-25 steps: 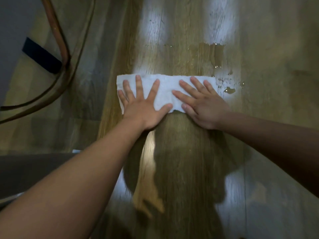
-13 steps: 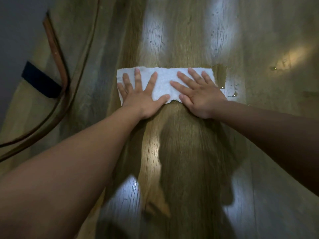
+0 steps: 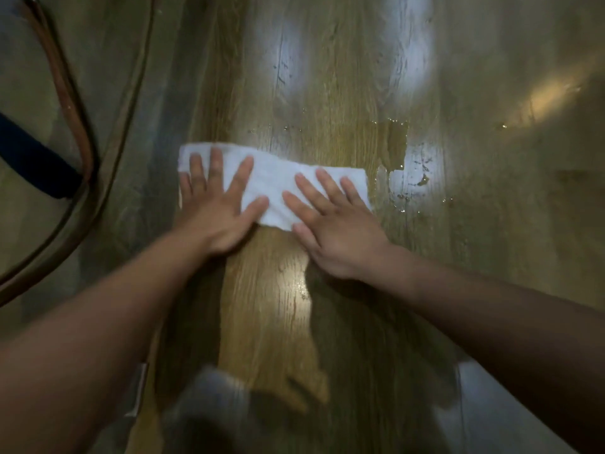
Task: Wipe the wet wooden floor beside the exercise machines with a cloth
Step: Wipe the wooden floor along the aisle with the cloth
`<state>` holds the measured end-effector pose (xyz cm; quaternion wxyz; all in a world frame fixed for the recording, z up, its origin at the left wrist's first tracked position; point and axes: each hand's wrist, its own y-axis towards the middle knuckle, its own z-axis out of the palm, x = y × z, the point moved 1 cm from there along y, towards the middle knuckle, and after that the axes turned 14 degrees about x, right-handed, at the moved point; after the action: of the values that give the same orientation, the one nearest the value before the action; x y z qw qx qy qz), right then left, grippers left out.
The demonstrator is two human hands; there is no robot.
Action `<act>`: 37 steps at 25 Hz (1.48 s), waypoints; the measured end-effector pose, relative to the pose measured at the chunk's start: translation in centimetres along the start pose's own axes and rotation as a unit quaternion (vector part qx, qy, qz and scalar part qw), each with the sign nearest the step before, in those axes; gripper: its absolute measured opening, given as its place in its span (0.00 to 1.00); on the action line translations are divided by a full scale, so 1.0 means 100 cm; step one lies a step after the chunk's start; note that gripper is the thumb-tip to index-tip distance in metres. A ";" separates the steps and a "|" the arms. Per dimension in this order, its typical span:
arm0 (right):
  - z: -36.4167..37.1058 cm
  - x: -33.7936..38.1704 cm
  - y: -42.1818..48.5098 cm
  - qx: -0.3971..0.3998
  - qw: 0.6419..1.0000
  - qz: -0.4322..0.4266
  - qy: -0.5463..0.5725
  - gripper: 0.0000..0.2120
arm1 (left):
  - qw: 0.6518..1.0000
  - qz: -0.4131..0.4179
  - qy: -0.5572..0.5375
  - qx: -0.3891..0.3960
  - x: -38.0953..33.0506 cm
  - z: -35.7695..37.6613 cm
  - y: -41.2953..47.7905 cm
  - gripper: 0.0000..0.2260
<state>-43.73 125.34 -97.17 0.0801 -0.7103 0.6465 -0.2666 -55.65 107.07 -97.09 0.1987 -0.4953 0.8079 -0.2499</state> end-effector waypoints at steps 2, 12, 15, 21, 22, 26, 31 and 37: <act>-0.005 0.009 0.009 0.016 0.999 0.030 0.042 0.29 | 0.999 -0.024 0.041 0.008 -0.005 -0.025 0.024 0.29; 0.021 -0.016 -0.037 -0.024 0.999 0.003 0.025 0.32 | 0.999 0.022 -0.009 -0.045 -0.068 -0.013 0.037 0.28; 0.025 -0.036 -0.053 -0.027 0.999 0.030 0.026 0.31 | 0.997 0.060 0.006 -0.041 -0.096 -0.013 0.042 0.28; 0.030 -0.068 -0.083 -0.052 0.995 0.064 0.058 0.31 | 0.992 0.115 0.031 -0.037 -0.145 -0.013 0.052 0.28; 0.033 -0.070 -0.086 -0.061 0.994 0.071 0.064 0.31 | 0.991 0.123 0.031 -0.032 -0.151 -0.012 0.052 0.29; 0.039 -0.074 -0.094 -0.074 0.991 0.090 0.064 0.30 | 0.990 0.134 0.038 -0.026 -0.167 -0.014 0.052 0.29; 0.044 -0.088 -0.106 -0.091 0.989 0.101 0.057 0.29 | 0.990 0.132 0.050 -0.007 -0.186 -0.012 0.053 0.30; 0.042 -0.115 -0.118 -0.097 0.989 0.103 0.049 0.28 | 0.989 0.145 0.029 0.029 -0.199 -0.017 0.049 0.32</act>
<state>-31.65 137.24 -98.47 0.0062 -0.6308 0.7418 -0.2276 -51.51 127.24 -97.25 0.2238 -0.3600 0.8688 -0.2560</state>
